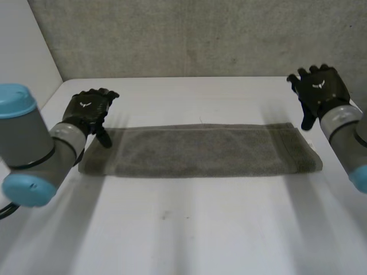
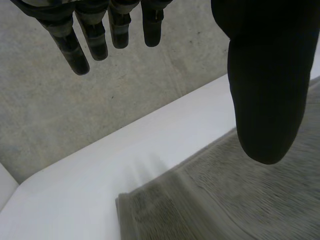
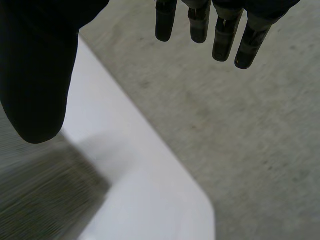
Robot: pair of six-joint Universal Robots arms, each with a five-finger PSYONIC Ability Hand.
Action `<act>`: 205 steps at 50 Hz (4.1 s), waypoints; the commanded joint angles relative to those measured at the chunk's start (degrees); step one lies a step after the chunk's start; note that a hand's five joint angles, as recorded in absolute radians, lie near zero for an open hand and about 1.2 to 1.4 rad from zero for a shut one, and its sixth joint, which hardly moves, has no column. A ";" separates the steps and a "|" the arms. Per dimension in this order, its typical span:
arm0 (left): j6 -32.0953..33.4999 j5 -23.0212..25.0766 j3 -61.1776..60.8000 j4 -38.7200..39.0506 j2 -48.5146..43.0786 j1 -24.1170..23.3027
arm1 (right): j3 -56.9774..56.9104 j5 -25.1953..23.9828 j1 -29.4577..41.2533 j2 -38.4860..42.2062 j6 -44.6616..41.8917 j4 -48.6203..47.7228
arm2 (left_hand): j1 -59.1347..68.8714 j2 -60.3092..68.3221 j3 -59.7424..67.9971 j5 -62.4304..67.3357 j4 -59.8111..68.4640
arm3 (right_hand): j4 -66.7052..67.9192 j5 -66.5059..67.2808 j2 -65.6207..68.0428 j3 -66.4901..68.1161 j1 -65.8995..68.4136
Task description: Fold the towel.
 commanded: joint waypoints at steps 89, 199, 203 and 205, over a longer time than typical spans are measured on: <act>-4.28 -0.36 -30.32 19.86 14.07 0.82 | 15.66 -16.55 -15.67 11.21 4.36 -12.48 | -0.15 0.47 0.37 -1.72 0.28 | 68.69 64.96 69.16 69.18 68.50; -4.28 -0.53 -31.20 19.86 16.09 -2.16 | 17.59 -14.71 -0.82 -0.04 10.86 -8.52 | -0.15 0.47 0.37 -1.72 0.28 | 69.78 66.04 70.25 70.27 69.59; -4.28 -0.53 -31.20 19.86 17.40 -2.08 | 10.24 -12.52 8.71 0.57 10.78 -7.47 | -0.15 0.47 0.37 -1.72 0.28 | 69.78 66.04 70.25 70.27 69.59; -4.28 -0.53 -31.11 19.86 18.02 -2.08 | 7.48 -11.37 12.54 1.46 10.69 -6.68 | -0.15 0.47 0.37 -1.72 0.28 | 69.78 66.04 70.25 70.27 69.59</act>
